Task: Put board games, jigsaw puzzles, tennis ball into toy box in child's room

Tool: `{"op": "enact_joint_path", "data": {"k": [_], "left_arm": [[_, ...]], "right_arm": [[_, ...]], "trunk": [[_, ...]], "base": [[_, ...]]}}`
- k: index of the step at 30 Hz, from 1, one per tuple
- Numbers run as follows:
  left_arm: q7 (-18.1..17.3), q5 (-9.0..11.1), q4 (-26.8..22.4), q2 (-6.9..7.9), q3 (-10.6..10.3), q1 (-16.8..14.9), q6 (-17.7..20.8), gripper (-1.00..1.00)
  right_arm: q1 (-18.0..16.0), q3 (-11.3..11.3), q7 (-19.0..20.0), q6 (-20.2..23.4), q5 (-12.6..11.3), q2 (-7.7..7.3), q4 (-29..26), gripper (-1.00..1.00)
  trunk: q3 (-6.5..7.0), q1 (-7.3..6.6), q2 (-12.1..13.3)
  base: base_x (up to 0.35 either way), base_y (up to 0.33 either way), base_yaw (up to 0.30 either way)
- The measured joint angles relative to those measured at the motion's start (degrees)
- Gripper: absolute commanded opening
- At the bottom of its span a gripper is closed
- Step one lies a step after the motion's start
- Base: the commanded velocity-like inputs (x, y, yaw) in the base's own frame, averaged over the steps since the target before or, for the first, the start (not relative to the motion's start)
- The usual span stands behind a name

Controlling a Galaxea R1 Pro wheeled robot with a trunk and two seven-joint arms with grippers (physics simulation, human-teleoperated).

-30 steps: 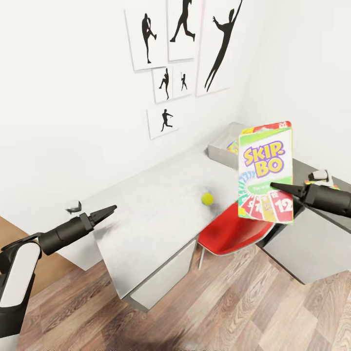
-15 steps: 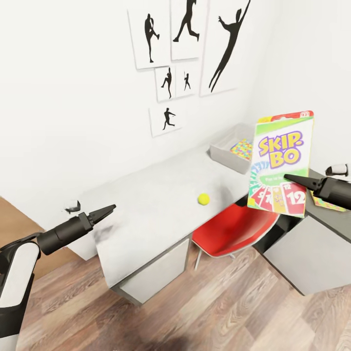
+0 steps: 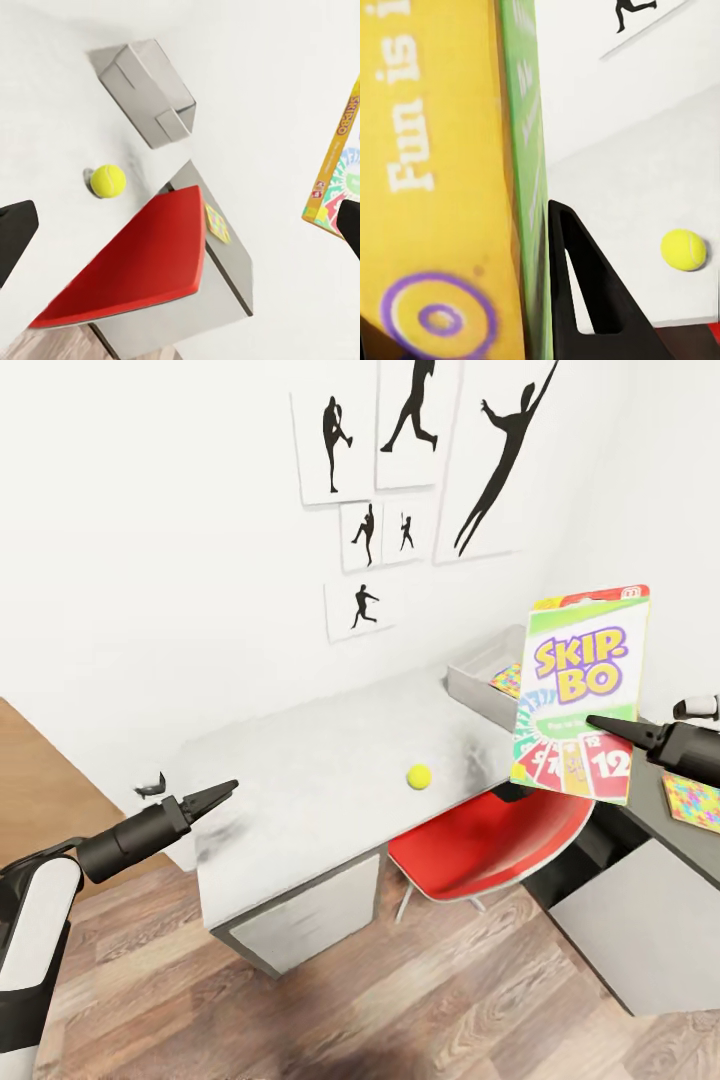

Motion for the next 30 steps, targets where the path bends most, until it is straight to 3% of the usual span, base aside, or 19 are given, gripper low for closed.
{"op": "enact_joint_path", "data": {"k": [8,14,15,17,19,20,21,25,30], "left_arm": [[0.02,-0.11,0.0,-0.12,-0.2,0.0,-0.06,1.0],[0.09,-0.28,0.0,-0.17,-0.43,-0.02,-0.08,1.0],[0.15,-0.38,0.04,-0.18,-0.51,-0.07,-0.09,1.0],[0.17,-0.37,0.06,-0.18,-0.51,-0.09,-0.08,1.0],[0.15,-0.29,0.08,-0.18,-0.44,-0.1,-0.08,1.0],[0.14,-0.18,0.09,-0.18,-0.33,-0.1,-0.08,1.0],[0.14,-0.2,0.09,-0.18,-0.33,-0.1,-0.08,1.0],[0.12,-0.01,0.1,-0.23,-0.2,-0.05,-0.08,1.0],[0.12,0.14,0.05,-0.32,-0.12,-0.03,-0.08,1.0]], "right_arm": [[0.0,-0.08,-0.57,-0.03,0.07,-0.05,0.06,-1.0],[-0.03,-0.85,-4.75,-0.02,-0.15,0.03,0.06,-1.0],[-0.01,-3.47,-5.81,-0.22,0.18,0.65,0.13,-1.0],[0.02,-4.39,-7.53,-0.09,0.09,0.8,0.51,-1.0],[-0.12,-5.05,-11.96,-0.22,0.61,1.11,1.83,-1.0],[-0.86,-5.26,-14.85,-0.08,-0.78,1.55,2.76,-1.0],[-0.88,-5.26,-14.95,-0.07,-0.73,1.57,2.79,-1.0],[-4.92,-5.46,-20.02,-0.05,-3.51,3.5,7.18,-1.0],[-12.74,-5.54,-25.58,-0.04,-6.22,5.7,15.18,-1.0]], "trunk": [[0.54,0.0,0.0],[0.98,0.0,0.0],[0.99,0.01,0.01],[1.01,0.0,0.01],[1.02,0.0,0.02],[1.02,-0.01,0.0],[1.03,0.0,0.01],[1.03,-0.01,0.01],[1.04,0.0,0.01]], "base": [[0.0,-0.322,0.215],[0.0,-0.324,0.17],[0.0,-0.325,0.036],[0.018,-0.325,0.024],[0.067,-0.314,0.012],[0.089,-0.304,0.009],[0.113,-0.285,0.008],[0.139,-0.231,0.004],[0.069,-0.101,0.002]]}}
